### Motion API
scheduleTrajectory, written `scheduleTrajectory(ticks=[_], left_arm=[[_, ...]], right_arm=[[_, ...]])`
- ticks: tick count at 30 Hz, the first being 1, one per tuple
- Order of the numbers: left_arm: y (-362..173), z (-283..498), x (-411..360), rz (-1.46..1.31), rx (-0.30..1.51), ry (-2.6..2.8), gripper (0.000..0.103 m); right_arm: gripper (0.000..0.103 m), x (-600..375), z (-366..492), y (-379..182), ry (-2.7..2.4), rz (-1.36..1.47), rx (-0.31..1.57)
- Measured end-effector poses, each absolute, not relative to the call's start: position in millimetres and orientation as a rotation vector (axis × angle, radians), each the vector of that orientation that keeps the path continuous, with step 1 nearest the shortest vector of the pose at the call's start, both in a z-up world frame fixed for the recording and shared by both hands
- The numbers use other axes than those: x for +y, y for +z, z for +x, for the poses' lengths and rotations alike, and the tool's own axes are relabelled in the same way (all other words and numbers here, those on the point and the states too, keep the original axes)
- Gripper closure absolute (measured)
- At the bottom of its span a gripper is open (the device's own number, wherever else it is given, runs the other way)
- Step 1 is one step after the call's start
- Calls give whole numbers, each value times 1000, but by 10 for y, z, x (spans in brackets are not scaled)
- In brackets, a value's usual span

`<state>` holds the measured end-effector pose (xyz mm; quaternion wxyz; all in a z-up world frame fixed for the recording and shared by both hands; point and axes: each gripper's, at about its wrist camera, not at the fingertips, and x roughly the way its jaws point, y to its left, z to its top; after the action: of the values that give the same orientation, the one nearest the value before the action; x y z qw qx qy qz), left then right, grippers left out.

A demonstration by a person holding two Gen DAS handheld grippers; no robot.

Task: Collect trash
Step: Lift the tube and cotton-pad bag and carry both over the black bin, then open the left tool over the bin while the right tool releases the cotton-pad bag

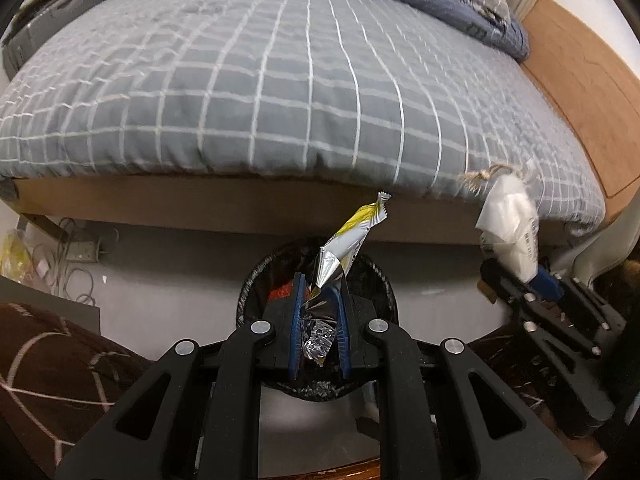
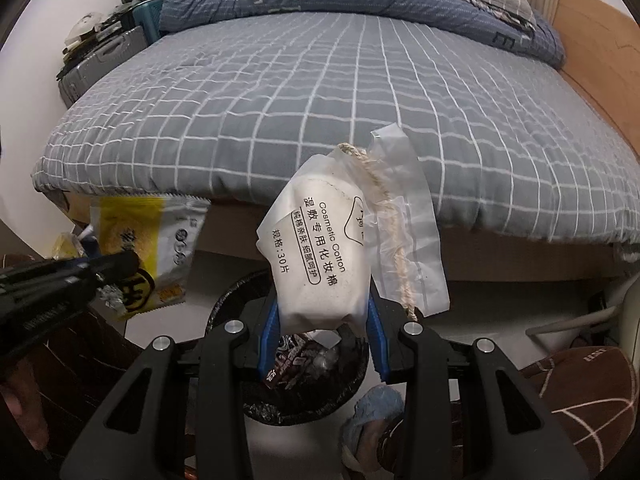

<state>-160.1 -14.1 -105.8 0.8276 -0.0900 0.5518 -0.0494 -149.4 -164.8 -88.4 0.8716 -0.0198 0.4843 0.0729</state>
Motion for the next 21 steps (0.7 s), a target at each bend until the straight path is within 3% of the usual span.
scheduleTrajectory(ticks=[16,19,21], left_arm=[[-1672,-1356,-549,-154,1290,-171,89],[-1788,-1332,-597,-141,1315,-169,84],[-1845,-1320,-634,-128,1321,-158,68]], right_arm=[[68,-2037,-1347,-1206,95,22,1087],[68,-2059,-1317,-1216,94,30,1088],[68,-2050,-1301,-1229,97,30,1090]])
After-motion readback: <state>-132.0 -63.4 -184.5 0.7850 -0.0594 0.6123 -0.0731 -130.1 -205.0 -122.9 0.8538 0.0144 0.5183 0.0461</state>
